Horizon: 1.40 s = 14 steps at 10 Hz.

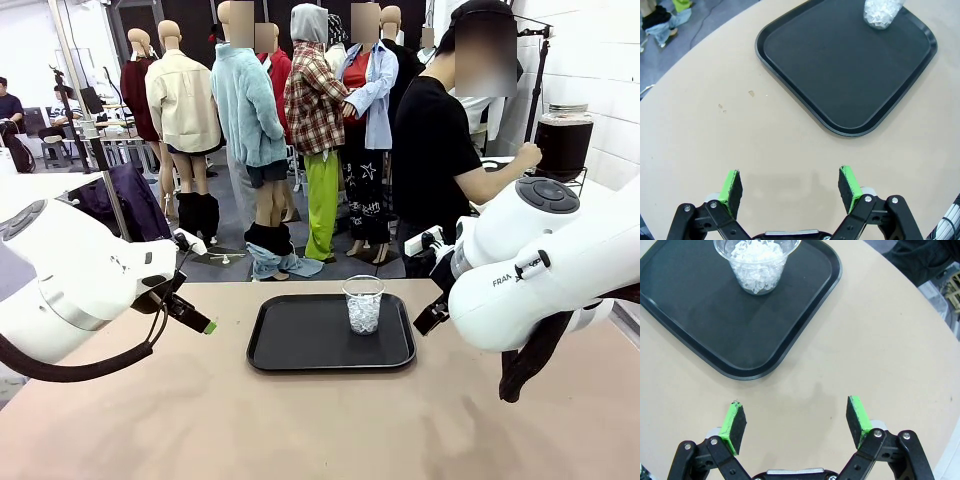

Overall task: Pour the drink into the iced cup.
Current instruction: Pick up the iced cup indicated by the human and present it to them.

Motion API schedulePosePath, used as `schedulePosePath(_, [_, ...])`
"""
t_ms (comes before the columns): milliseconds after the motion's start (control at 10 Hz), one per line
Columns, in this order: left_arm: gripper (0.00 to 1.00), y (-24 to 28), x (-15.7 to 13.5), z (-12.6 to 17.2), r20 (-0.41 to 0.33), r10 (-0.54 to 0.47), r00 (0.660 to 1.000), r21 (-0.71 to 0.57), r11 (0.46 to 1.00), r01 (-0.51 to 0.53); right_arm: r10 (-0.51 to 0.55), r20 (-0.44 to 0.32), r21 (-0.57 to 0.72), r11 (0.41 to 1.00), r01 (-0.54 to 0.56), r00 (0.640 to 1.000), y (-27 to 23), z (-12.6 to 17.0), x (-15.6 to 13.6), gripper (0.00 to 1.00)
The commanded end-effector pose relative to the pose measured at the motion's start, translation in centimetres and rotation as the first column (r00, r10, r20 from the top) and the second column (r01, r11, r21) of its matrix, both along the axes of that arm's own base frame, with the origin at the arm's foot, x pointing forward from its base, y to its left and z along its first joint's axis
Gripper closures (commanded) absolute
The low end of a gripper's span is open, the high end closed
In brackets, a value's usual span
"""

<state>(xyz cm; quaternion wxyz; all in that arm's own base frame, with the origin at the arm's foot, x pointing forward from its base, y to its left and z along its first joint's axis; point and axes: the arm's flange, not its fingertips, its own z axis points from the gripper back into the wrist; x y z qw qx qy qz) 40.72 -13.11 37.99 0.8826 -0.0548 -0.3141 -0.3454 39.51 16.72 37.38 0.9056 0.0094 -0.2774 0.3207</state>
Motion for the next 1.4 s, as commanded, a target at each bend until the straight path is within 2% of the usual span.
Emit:
schedulePosePath(0, [0.0,-0.04,0.01,0.04,0.013,0.0,1.0,0.009,1.0,0.0,0.0,-0.001,0.0,1.0,0.0,1.0,0.03,-0.03,-0.03,0.0])
schedulePosePath(1300, [0.0,-0.04,0.01,0.04,0.013,0.0,1.0,0.009,1.0,0.0,0.0,-0.001,0.0,1.0,0.0,1.0,0.03,-0.03,-0.03,0.0])
